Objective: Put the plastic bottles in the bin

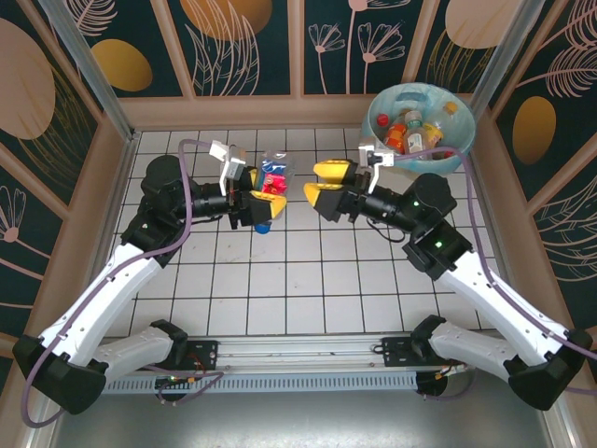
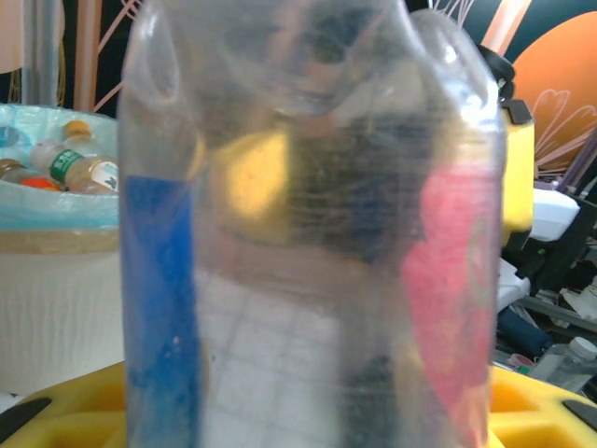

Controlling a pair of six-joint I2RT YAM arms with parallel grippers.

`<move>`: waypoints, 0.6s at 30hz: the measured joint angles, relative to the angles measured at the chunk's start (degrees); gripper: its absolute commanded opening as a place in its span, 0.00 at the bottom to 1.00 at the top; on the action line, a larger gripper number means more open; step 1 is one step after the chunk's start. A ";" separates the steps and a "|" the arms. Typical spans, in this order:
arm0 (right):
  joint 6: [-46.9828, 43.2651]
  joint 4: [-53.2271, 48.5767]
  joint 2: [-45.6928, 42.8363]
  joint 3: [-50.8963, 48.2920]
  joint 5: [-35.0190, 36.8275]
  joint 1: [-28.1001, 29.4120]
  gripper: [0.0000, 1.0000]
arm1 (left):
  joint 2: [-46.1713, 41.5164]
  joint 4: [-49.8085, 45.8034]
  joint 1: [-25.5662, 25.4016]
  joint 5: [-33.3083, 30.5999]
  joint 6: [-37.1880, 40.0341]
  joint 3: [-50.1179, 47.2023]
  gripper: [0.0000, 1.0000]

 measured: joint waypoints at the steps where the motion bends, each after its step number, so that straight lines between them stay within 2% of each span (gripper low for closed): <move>1: -0.09 0.39 0.79 0.20 -0.37 0.81 0.79 | 0.00 0.28 -0.07 0.52 -0.26 0.00 0.46; 7: -2.32 1.18 4.37 1.68 -0.68 5.16 0.79 | -0.02 0.90 -0.61 3.34 -1.33 0.00 0.45; 18: -5.57 4.31 9.73 5.51 -2.23 6.69 0.79 | -0.74 0.85 -1.22 6.95 -1.77 -0.98 0.45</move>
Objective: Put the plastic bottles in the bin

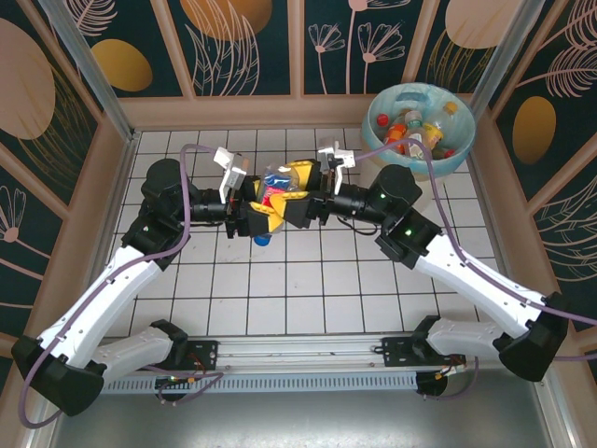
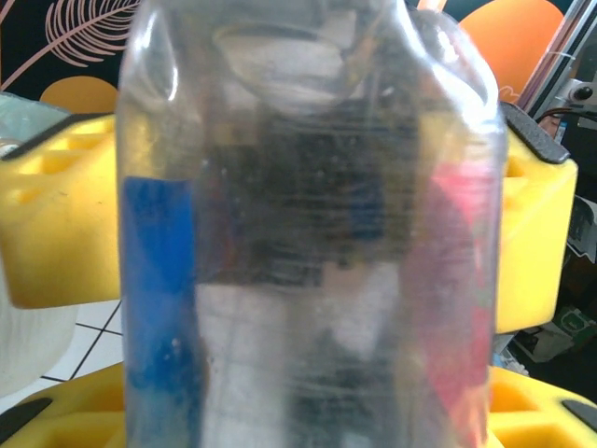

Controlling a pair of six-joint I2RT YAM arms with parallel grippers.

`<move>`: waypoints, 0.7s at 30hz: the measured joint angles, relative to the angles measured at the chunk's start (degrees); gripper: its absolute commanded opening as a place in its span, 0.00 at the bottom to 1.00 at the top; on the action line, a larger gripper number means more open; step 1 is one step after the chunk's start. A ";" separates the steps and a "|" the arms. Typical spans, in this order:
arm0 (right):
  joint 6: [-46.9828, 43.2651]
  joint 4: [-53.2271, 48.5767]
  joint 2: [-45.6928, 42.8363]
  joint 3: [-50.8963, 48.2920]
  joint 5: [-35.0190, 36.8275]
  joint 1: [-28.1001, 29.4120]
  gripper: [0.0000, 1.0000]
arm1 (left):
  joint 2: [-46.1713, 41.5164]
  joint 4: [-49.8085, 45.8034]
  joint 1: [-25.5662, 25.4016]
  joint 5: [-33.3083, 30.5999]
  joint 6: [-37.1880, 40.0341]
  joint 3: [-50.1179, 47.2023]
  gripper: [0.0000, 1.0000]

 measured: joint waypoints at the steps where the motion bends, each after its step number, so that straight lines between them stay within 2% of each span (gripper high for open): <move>1: -0.26 0.17 0.26 0.22 0.00 0.13 0.79 | 0.00 0.00 0.00 0.20 0.02 0.00 0.45; 5: -1.40 0.81 0.81 0.42 -0.39 0.52 0.77 | 0.00 0.00 0.00 1.07 0.04 0.00 0.45; 9: -2.47 0.92 0.90 0.50 -0.63 0.83 0.66 | 0.02 -0.26 0.00 1.18 0.13 0.00 0.48; 11: -2.78 1.01 0.90 0.52 -0.94 0.98 0.57 | 0.02 -0.96 0.00 0.74 0.61 0.02 0.56; 12: -2.97 1.03 0.83 0.52 -0.96 1.14 0.55 | 0.02 -1.57 0.00 0.28 1.22 0.04 0.59; 15: -3.61 0.72 0.63 0.50 0.42 1.22 0.51 | -0.37 -2.82 -0.13 -0.96 2.75 0.13 0.77; 21: -4.61 -2.34 -1.77 0.83 5.88 1.14 0.46 | -5.35 -3.82 -0.28 -10.29 5.29 0.04 0.89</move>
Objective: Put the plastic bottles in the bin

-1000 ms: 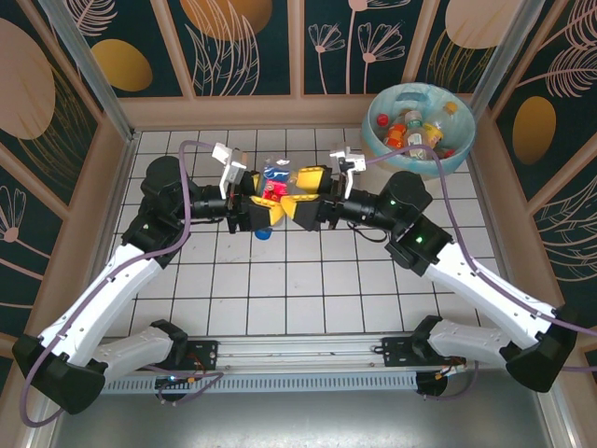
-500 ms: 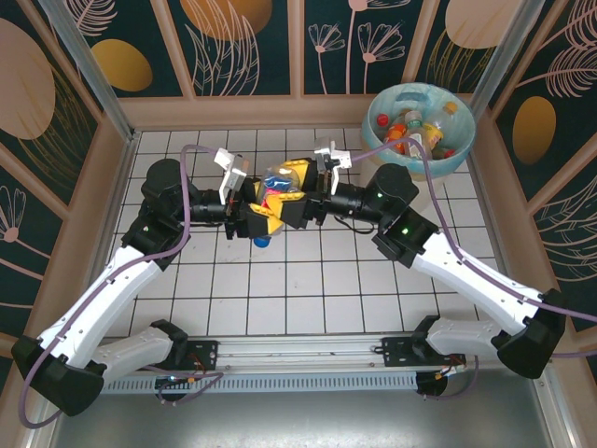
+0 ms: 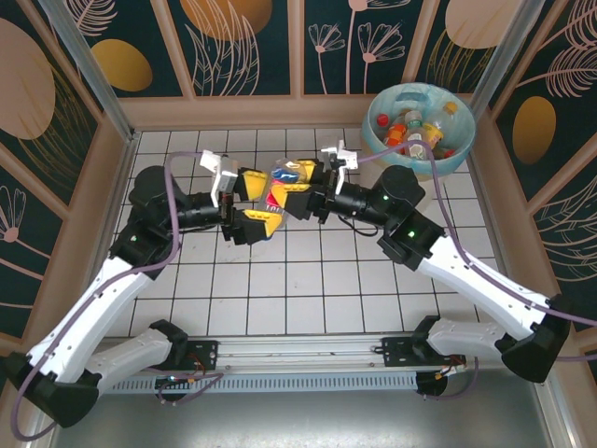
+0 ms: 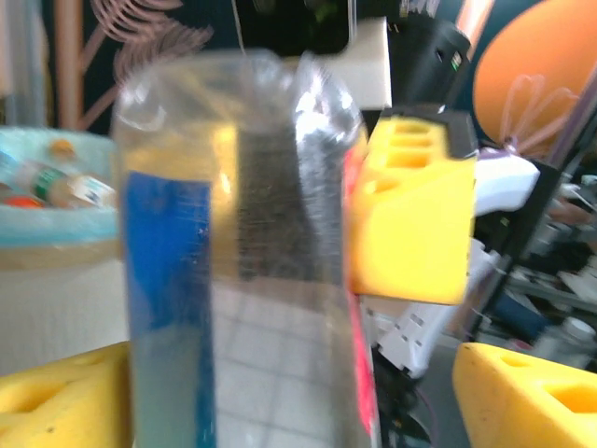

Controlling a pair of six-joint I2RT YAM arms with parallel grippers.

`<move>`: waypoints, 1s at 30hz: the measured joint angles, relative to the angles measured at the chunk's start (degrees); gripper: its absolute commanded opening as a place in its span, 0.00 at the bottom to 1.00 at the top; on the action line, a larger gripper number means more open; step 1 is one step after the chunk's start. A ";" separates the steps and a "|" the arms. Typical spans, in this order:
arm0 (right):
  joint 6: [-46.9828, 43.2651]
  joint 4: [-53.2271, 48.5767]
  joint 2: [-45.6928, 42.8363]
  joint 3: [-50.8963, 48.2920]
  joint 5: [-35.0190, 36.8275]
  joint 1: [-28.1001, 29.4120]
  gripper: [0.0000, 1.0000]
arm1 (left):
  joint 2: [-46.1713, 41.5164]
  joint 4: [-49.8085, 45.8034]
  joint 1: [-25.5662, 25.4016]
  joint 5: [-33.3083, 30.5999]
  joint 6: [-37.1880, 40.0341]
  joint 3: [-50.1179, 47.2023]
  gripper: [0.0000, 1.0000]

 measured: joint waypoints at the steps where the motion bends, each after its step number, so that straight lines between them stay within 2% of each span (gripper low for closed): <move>1: -0.28 -0.76 -0.39 0.35 0.92 0.00 0.45 | -1.05 0.26 0.00 -1.51 0.13 -0.13 0.90; 5: -3.87 -7.89 -0.90 6.12 6.29 -0.26 0.45 | -5.44 2.27 0.00 -7.72 0.35 -1.84 0.94; 10: -9.18 -23.15 1.09 22.60 16.83 -3.54 0.44 | -8.35 1.38 -0.04 -19.43 0.61 -2.62 0.93; 14: -12.09 -35.30 5.25 37.97 23.76 -13.31 0.41 | -8.55 -1.57 -0.04 -28.68 1.62 -2.51 0.93; 17: -14.19 -43.30 8.33 44.89 28.37 -20.63 0.41 | -7.69 -4.37 -0.04 -33.75 2.56 -2.51 0.92; 24: -16.28 -59.19 20.59 57.18 32.50 -33.59 0.41 | -5.14 -8.31 -0.04 -38.21 3.19 -2.54 0.92; 30: -16.26 -68.15 32.13 63.06 32.85 -38.99 0.42 | -5.07 -8.85 -0.04 -39.15 3.17 -2.62 0.92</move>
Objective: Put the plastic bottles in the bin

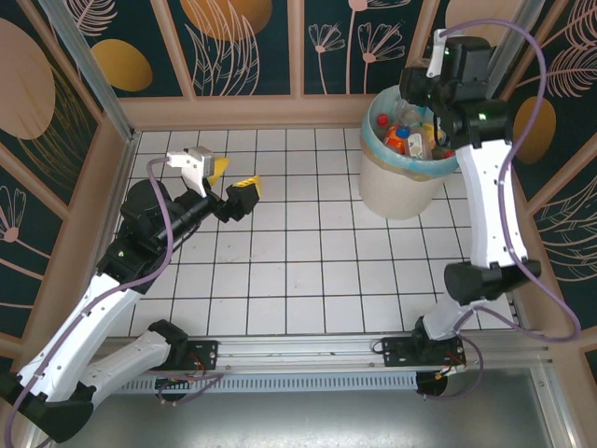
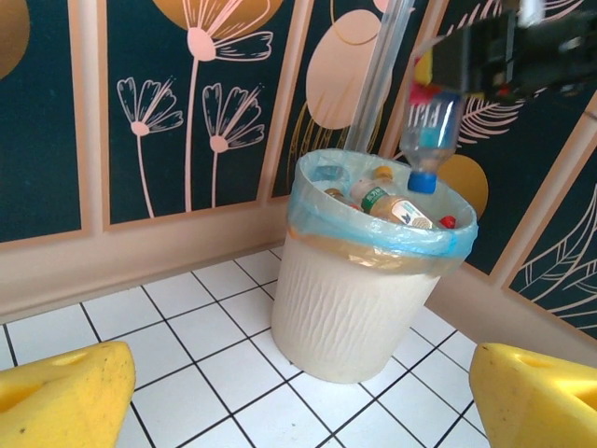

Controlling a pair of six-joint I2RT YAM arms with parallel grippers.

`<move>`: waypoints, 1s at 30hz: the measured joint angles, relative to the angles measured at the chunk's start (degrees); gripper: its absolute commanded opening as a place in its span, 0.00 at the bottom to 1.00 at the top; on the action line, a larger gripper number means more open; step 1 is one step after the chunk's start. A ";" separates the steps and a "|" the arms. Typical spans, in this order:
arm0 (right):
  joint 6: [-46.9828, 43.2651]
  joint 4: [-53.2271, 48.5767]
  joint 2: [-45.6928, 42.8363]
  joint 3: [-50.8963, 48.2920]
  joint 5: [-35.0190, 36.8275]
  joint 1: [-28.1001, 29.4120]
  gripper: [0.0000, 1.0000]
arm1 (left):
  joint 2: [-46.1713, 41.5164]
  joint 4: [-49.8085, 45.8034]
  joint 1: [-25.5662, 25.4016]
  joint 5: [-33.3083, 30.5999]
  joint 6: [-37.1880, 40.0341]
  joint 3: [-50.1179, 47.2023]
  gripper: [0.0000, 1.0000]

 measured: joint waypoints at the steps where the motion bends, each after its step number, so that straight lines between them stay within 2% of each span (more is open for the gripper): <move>1: 0.00 -0.92 1.44 0.66 -0.02 -0.42 0.43 | -0.02 0.00 0.00 -0.20 0.00 -0.04 0.92; 4: 0.02 -4.09 6.14 3.69 -0.33 -1.33 0.48 | -0.04 -0.04 0.00 -0.52 0.00 -0.26 0.92; 8: 0.61 -8.46 11.65 8.66 -1.18 -1.57 0.72 | -0.04 -0.37 0.00 -0.68 0.00 -0.42 0.92; 12: 0.85 -11.45 13.97 10.54 -1.99 -1.57 0.77 | -0.22 -0.48 0.00 -0.68 0.00 -0.42 0.92; 20: 1.29 -12.31 13.88 10.19 -2.67 -1.57 0.75 | -0.52 -0.50 0.00 -0.66 0.00 -0.83 0.92; 22: 1.49 -12.00 13.57 9.35 -2.75 -1.55 0.69 | -0.52 -0.50 0.00 -0.66 0.00 -1.14 0.92; 26: 1.66 -9.90 13.33 8.11 -3.19 -0.57 0.52 | -0.50 -0.59 0.00 -0.66 0.00 -1.27 0.92; 30: 1.62 -6.75 13.33 7.17 -3.69 2.73 0.44 | -0.37 -0.57 0.00 -0.66 0.00 -1.27 0.92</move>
